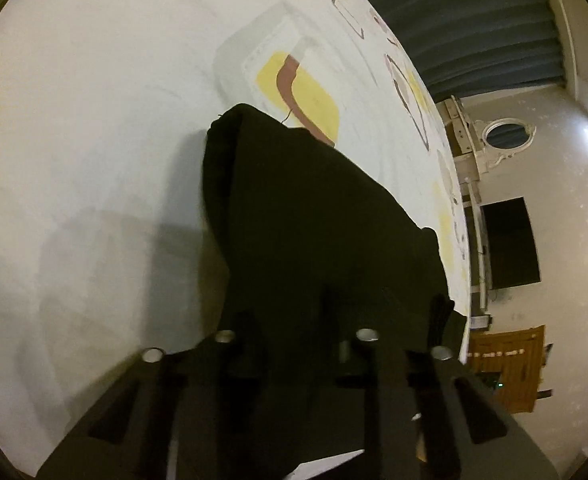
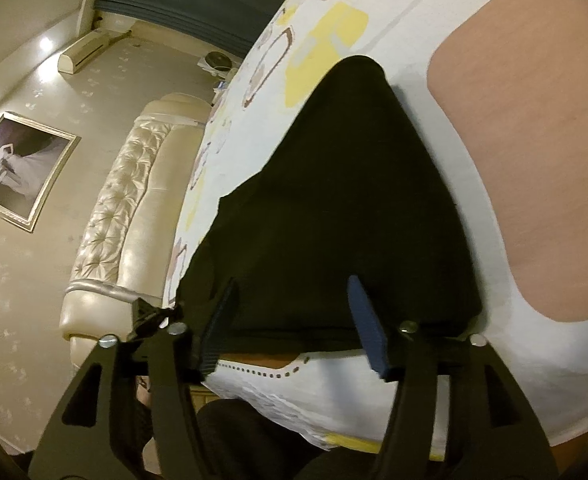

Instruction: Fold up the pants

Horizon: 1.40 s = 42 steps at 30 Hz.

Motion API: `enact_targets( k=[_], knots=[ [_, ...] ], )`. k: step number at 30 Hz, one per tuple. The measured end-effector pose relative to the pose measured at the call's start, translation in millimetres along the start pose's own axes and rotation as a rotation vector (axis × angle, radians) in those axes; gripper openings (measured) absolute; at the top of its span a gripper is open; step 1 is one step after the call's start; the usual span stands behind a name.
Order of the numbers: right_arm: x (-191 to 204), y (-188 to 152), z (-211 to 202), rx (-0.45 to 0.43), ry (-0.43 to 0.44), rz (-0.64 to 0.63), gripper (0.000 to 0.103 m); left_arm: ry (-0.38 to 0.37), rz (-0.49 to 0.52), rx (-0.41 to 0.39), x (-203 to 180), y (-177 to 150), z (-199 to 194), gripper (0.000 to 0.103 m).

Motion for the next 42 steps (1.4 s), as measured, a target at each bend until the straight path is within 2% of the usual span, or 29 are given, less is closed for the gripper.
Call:
enact_targets(
  k=[6, 9, 18, 26, 35, 42],
  knots=[
    [15, 1, 2, -0.007, -0.004, -0.038, 0.085, 0.037, 0.02, -0.027, -14, -1, -11, 0.016],
    [18, 1, 4, -0.016, -0.001, -0.042, 0.091, 0.056, 0.036, -0.043, -29, -3, -19, 0.016],
    [26, -1, 10, -0.03, -0.043, -0.06, 0.094, 0.104, 0.151, -0.081, -99, -13, -41, 0.015],
    [26, 0, 11, -0.031, -0.042, -0.057, 0.094, 0.189, 0.261, -0.097, -166, -27, -32, 0.014],
    [25, -1, 11, -0.036, -0.038, -0.057, 0.095, 0.315, 0.395, -0.103, -237, -48, 11, 0.014],
    [24, 0, 11, -0.04, -0.019, -0.048, 0.095, 0.377, 0.453, -0.097, -269, -61, 55, 0.014]
  ],
)
Point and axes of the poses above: each gripper's, at about its wrist camera, not at the fingertips, and z roughly the way its jaws point, x to its left, y to its top, the point moved 8 cm from there along z, roughly the way its jaws point, and after that the axes turned 14 degrees about x, right-handed, at the moved point
